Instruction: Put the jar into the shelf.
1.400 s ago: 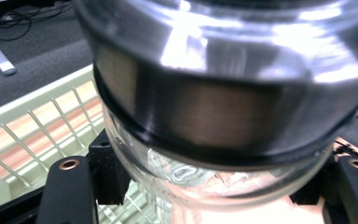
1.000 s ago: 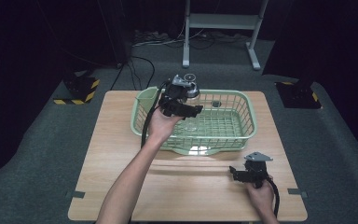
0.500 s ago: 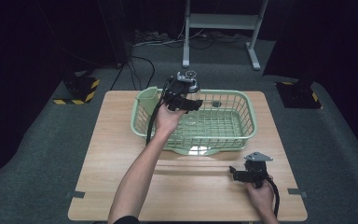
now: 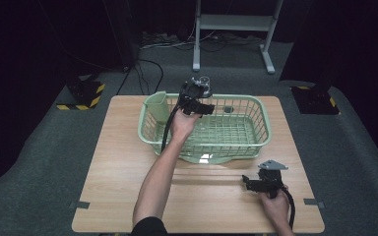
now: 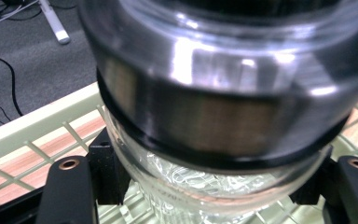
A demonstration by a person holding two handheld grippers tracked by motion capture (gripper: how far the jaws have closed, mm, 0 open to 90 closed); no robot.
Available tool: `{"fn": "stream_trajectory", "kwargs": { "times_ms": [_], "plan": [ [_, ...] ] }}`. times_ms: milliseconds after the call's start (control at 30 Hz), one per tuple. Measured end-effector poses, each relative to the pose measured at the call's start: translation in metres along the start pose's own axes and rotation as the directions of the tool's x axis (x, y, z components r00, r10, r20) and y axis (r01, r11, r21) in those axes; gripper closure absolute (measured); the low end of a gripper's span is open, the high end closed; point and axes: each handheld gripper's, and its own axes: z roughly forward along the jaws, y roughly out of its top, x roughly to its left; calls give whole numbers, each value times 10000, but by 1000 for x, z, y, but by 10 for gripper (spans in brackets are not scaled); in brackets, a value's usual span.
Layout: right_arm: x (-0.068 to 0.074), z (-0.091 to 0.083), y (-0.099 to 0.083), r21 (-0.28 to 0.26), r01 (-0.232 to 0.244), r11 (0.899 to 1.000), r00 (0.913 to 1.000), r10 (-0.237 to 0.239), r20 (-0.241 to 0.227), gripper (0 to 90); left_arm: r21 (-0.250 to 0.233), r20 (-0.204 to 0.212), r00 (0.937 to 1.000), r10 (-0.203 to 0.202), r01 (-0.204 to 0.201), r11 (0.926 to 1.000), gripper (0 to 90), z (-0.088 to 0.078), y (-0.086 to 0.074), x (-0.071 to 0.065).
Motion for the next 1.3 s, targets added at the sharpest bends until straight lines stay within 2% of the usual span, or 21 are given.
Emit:
{"fn": "stream_trajectory", "kwargs": {
  "times_ms": [133,233,567,700,1100,1167,1300],
  "plan": [
    [0,0,0,4,-2,10000,10000,2,0,106,196,-166,9996,-206,210,9996,312,15,-2,3],
    [0,0,0,21,-2,10000,10000,2,-3,106,360,-348,9992,-214,227,9991,312,26,-3,4],
    [0,0,0,12,-3,10000,10000,3,-1,106,774,-280,9991,-321,341,9964,312,51,-4,8],
    [0,0,0,10,-3,10000,10000,3,-2,106,762,-224,9988,-438,454,9961,312,56,-4,7],
    [0,0,0,9,1,10000,10000,-1,-3,106,1275,-164,9997,-169,189,9917,311,67,-8,2],
    [0,0,0,9,-1,10000,10000,1,-2,106,1277,-142,9999,-95,112,9917,311,67,-8,2],
    [0,0,0,10,0,10000,10000,0,-2,106,1081,-65,9997,-224,229,9939,310,66,-12,3]
  ]
}}
